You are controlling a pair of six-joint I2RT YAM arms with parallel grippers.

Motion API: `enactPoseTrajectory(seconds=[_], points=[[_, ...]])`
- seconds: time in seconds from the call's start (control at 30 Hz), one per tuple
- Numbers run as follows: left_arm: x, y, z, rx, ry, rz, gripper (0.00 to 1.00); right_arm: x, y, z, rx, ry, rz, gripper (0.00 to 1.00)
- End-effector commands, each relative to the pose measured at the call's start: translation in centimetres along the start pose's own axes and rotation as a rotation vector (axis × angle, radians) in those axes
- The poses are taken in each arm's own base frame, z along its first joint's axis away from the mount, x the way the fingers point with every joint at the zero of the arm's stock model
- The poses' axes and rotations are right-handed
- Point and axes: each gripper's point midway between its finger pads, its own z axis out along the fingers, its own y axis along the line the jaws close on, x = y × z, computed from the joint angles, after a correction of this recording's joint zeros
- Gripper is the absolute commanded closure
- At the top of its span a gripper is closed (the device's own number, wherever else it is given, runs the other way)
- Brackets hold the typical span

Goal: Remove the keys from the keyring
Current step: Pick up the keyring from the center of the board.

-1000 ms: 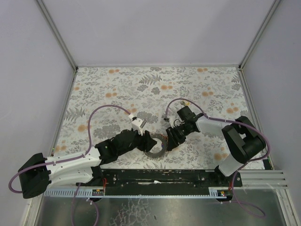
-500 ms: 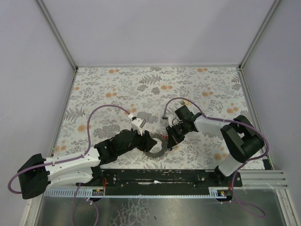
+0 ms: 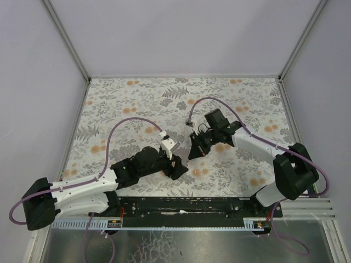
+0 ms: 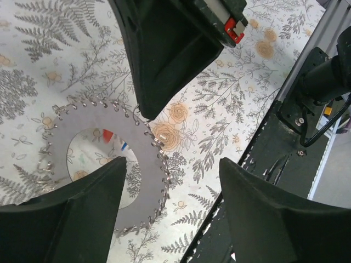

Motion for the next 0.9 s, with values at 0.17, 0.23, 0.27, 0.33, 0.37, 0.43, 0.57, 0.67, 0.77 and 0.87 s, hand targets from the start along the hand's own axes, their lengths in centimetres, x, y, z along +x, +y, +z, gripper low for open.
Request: enactPoseTrajectory(seconds=[0.17, 0.23, 0.27, 0.33, 0.37, 0.43, 0.57, 0.67, 0.77, 0.87], points=[[-1.8, 1.1, -0.4, -0.073, 0.002, 0.121, 0.23, -4.6, 3.8, -2.2, -0.115, -0.067, -0.037, 1.0], [-1.7, 1.8, -0.4, -0.111, 0.005, 0.122, 0.23, -5.5, 4.2, -2.6, -0.115, -0.084, -0.034, 1.0], [-1.7, 2.1, -0.3, -0.132, 0.008, 0.117, 0.23, -5.9, 4.4, -2.8, -0.116, -0.092, -0.035, 1.0], [-1.8, 2.6, -0.3, -0.166, 0.006, 0.109, 0.23, -6.6, 4.7, -3.0, -0.119, -0.103, -0.03, 1.0], [-1.9, 2.9, -0.3, -0.186, 0.004, 0.101, 0.23, -6.8, 4.8, -3.0, -0.121, -0.107, -0.026, 1.0], [-2.1, 3.6, -0.3, -0.232, 0.002, 0.086, 0.24, -7.2, 5.0, -3.2, -0.125, -0.113, -0.018, 1.0], [-2.7, 4.1, -0.2, -0.273, -0.02, 0.056, 0.25, -7.9, 5.0, -3.3, -0.117, -0.127, -0.001, 1.0], [-3.4, 3.3, 0.2, -0.234, -0.057, 0.031, 0.25, -8.6, 5.2, -3.5, -0.118, -0.138, 0.017, 1.0], [-3.6, 2.9, 0.8, -0.213, -0.072, 0.009, 0.25, -9.2, 5.4, -3.7, -0.121, -0.149, 0.032, 1.0], [-2.9, 3.6, 1.1, -0.243, -0.055, 0.012, 0.25, -9.8, 5.8, -4.1, -0.132, -0.162, 0.036, 1.0]])
